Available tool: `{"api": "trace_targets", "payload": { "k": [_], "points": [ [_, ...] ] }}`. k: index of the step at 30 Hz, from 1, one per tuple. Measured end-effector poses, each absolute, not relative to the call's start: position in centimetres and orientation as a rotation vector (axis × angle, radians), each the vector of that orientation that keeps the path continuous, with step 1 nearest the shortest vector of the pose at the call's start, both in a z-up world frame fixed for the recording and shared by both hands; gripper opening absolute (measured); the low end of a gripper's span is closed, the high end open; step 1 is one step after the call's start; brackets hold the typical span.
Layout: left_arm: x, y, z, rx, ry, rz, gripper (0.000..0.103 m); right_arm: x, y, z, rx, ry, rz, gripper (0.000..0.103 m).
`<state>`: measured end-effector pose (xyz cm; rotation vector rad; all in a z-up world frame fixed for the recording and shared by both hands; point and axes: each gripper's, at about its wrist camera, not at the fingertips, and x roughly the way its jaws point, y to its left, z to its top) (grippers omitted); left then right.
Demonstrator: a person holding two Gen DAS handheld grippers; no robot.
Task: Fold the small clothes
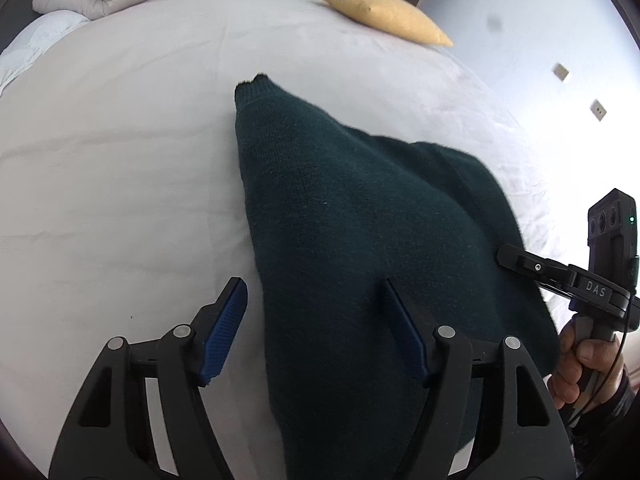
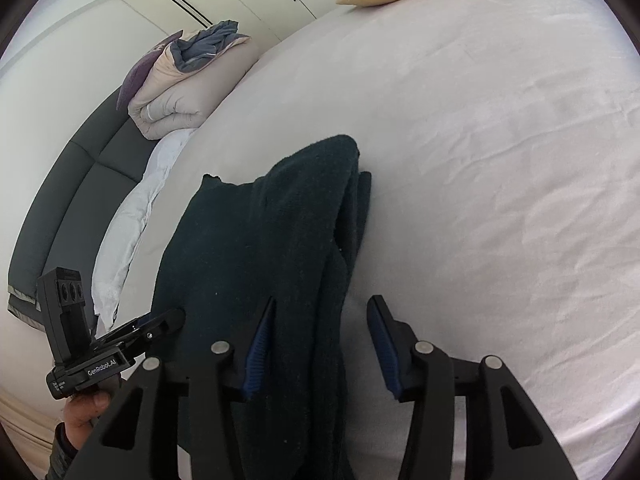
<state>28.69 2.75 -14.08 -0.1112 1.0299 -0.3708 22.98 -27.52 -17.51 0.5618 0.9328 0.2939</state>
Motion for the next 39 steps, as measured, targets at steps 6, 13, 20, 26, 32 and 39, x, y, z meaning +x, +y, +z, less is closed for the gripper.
{"api": "trace_targets", "payload": {
  "k": [6,13,20,26,32,39],
  "points": [
    [24.0,3.7,-9.0,-0.08,0.769,-0.281,0.082,18.4,-27.9,-12.3,0.433,0.776,0.207,0.061],
    [14.8,2.7,-0.6,0.136,0.354,-0.097,0.103,10.6,-27.3,-4.4,0.295,0.42,0.101,0.103],
    [10.9,2.6,2.9,0.143,0.336,0.021,0.103,6.0,-26.6,0.9,0.191,0.217,-0.023,0.103],
    [7.8,4.4,3.0,0.057,0.436,0.016,0.103,3.9,-25.9,2.6,0.183,0.243,0.025,0.103],
    [6.7,4.4,-0.4,-0.006,0.573,-0.005,0.103,3.0,-25.7,0.1,0.208,0.368,-0.006,0.103],
    [6.8,3.9,-2.4,0.006,0.639,-0.024,0.103,3.0,-24.9,-1.9,0.253,0.481,0.024,0.103]
  ]
}}
